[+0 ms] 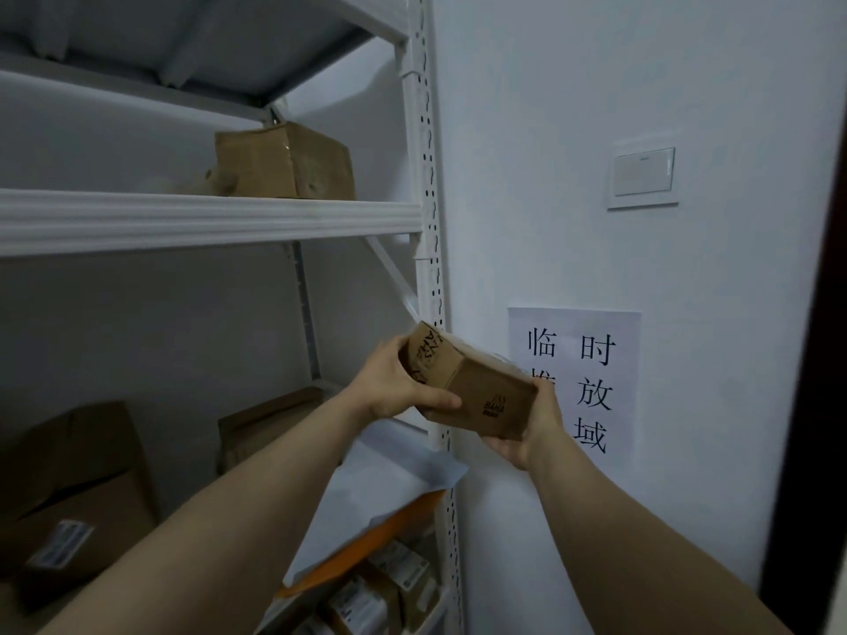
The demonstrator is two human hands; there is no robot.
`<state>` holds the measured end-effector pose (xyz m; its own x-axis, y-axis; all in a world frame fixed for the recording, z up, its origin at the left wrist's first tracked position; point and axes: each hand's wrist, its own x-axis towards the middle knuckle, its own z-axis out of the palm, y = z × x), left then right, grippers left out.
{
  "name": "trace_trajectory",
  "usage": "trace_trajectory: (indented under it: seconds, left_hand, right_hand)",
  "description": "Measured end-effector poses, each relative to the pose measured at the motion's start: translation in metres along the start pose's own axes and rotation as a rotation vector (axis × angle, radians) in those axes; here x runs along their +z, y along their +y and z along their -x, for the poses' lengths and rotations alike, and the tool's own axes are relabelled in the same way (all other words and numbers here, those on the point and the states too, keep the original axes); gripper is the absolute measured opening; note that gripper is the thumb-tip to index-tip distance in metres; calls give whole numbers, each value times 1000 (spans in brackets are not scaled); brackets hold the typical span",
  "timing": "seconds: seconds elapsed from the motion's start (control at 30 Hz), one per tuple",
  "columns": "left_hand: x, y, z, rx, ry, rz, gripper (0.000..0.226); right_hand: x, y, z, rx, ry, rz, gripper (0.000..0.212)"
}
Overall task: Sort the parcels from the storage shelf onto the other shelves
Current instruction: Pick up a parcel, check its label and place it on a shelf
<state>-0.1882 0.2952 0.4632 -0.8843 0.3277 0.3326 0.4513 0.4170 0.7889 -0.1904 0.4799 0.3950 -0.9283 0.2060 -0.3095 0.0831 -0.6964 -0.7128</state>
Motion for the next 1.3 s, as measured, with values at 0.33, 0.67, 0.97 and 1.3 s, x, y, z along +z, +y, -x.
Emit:
trace_trajectory:
  seconds: [0.33,0.67,0.97,1.3]
  left_hand:
    - [-12,-1,9,-150,-4,178,64]
    - [-32,-17,18,-321,105,404,69]
    - [-32,-15,22,-347,83,382,72]
    - [-41,9,26,-317,204,337,72]
  right_hand:
    - [11,14,-8,66,-60,107,61]
    - [23,5,-1,-146,-106,233,52]
    - [29,-6,7,-176,-99,333,46]
    - [41,-16,25,-205,-160,285,33]
